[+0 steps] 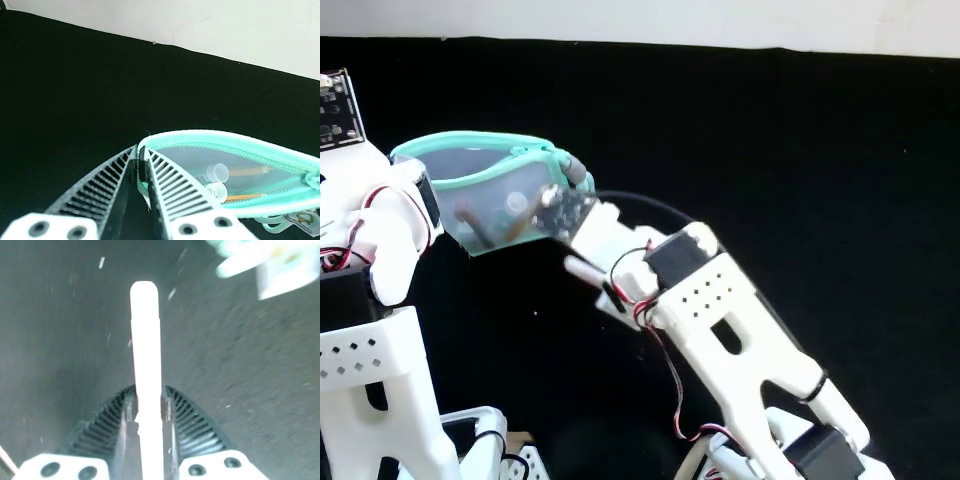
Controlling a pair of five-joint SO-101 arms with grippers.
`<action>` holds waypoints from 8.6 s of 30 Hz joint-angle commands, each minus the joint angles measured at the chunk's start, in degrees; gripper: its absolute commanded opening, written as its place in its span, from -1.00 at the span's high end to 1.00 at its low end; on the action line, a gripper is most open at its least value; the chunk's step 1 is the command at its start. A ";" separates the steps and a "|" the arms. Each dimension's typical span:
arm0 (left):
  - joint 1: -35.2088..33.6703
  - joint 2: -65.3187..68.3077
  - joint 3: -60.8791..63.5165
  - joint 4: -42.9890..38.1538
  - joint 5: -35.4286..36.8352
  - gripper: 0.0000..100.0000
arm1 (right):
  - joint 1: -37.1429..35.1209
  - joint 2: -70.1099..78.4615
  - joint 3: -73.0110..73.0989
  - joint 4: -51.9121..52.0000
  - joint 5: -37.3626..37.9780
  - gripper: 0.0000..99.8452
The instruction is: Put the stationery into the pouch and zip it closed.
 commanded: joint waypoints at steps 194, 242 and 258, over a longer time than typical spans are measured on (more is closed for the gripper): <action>-2.86 4.97 1.01 0.97 -0.26 0.99 | 26.59 48.04 -41.71 -4.79 5.10 0.60; -1.63 4.97 1.01 0.88 -0.26 0.99 | 10.77 12.00 10.33 -38.55 -26.37 0.68; -1.63 4.97 1.01 0.88 -0.26 0.99 | 6.90 13.67 10.42 -45.85 -26.55 0.68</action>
